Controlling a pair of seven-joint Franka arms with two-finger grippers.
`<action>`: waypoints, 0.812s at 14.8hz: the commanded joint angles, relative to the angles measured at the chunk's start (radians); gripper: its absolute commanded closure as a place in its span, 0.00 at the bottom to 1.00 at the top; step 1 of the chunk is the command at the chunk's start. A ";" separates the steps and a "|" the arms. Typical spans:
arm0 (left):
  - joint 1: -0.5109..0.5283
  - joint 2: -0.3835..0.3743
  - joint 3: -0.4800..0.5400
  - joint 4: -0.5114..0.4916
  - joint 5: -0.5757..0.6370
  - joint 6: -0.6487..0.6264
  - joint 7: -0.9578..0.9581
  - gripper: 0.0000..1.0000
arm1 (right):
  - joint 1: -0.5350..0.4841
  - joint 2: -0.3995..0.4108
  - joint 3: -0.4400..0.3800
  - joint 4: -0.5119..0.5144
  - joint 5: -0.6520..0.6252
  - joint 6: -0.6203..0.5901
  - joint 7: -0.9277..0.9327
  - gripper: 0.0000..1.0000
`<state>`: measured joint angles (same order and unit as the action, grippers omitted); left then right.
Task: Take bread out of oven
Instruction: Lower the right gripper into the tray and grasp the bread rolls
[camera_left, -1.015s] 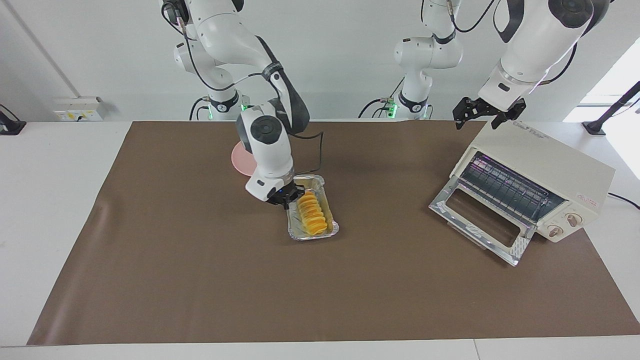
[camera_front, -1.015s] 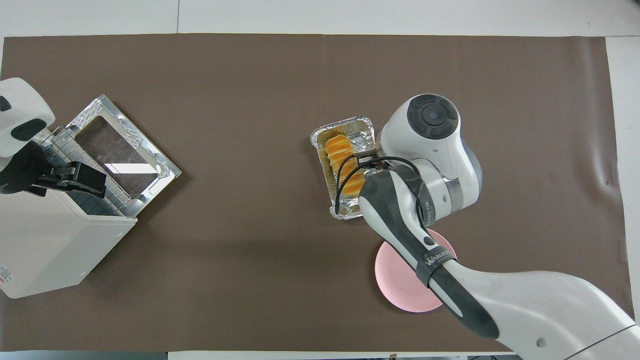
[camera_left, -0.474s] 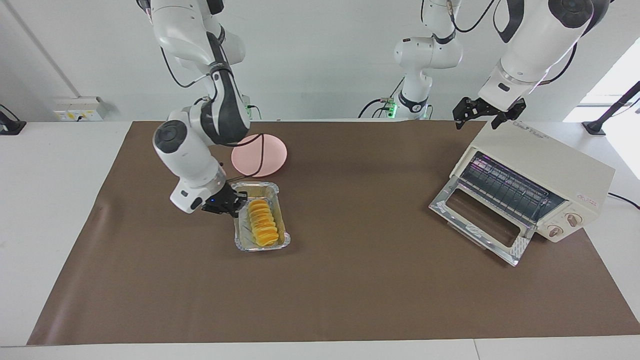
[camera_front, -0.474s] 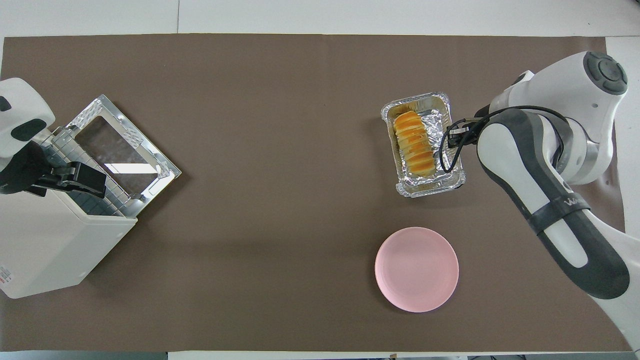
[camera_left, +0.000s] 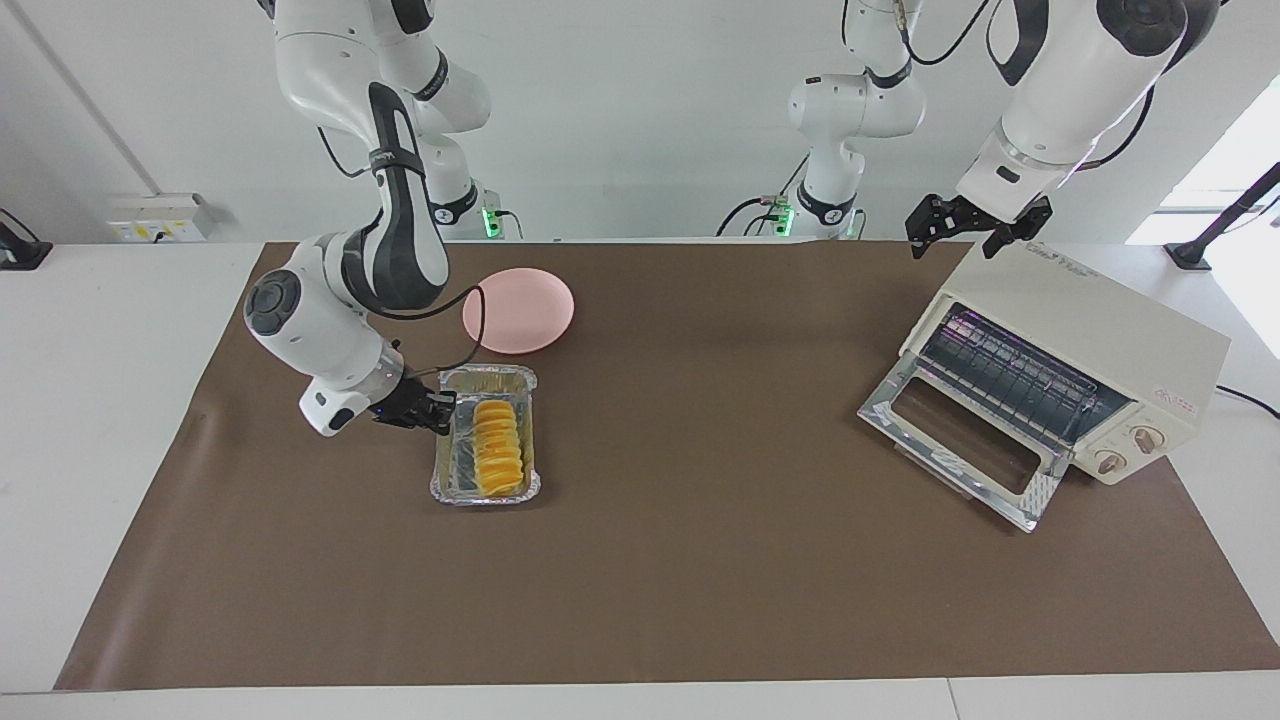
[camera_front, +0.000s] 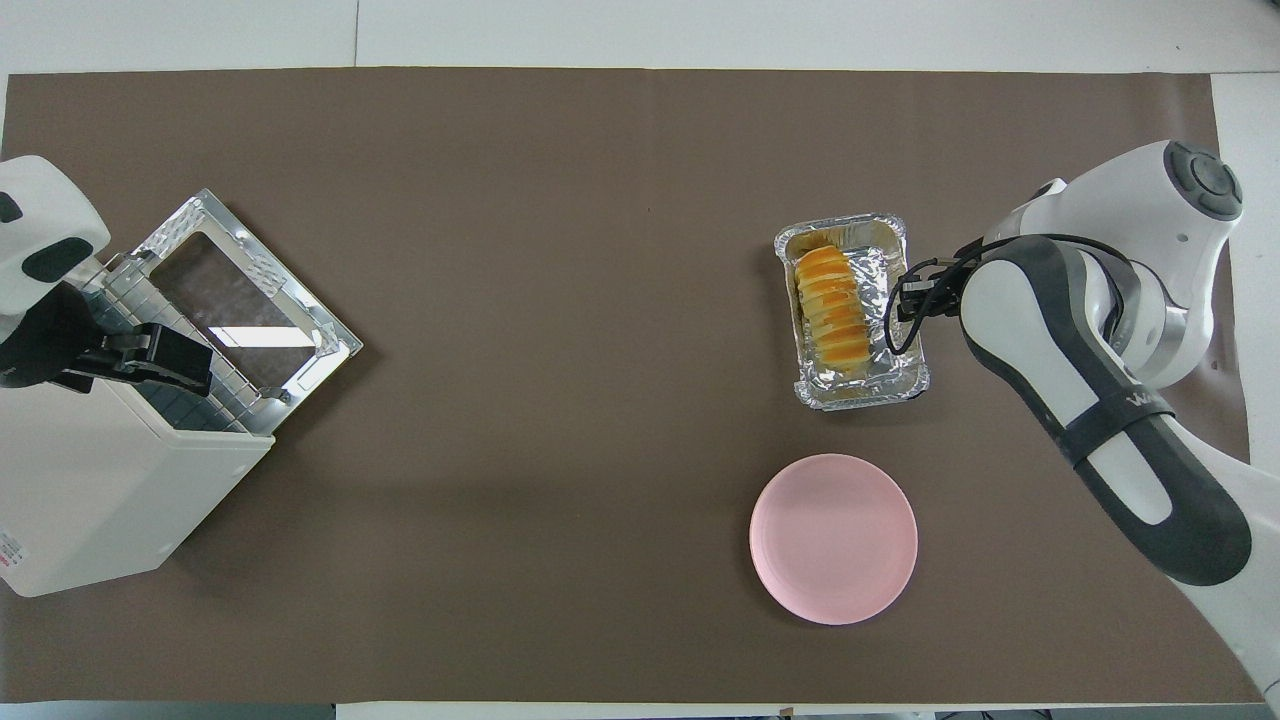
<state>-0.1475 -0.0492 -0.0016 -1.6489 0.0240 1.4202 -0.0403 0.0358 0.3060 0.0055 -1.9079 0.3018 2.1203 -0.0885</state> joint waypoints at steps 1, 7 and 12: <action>0.011 -0.009 -0.006 -0.002 0.016 0.005 0.003 0.00 | -0.023 -0.033 0.007 -0.036 0.023 0.015 -0.008 0.01; 0.011 -0.009 -0.006 -0.002 0.016 0.003 0.003 0.00 | 0.016 -0.044 0.013 0.079 -0.157 -0.048 0.001 0.00; 0.011 -0.009 -0.006 -0.002 0.016 0.003 0.003 0.00 | 0.118 -0.039 0.013 0.037 -0.162 0.009 0.125 0.00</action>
<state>-0.1474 -0.0492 -0.0016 -1.6489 0.0240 1.4202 -0.0403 0.1321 0.2641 0.0160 -1.8469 0.1612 2.0923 -0.0002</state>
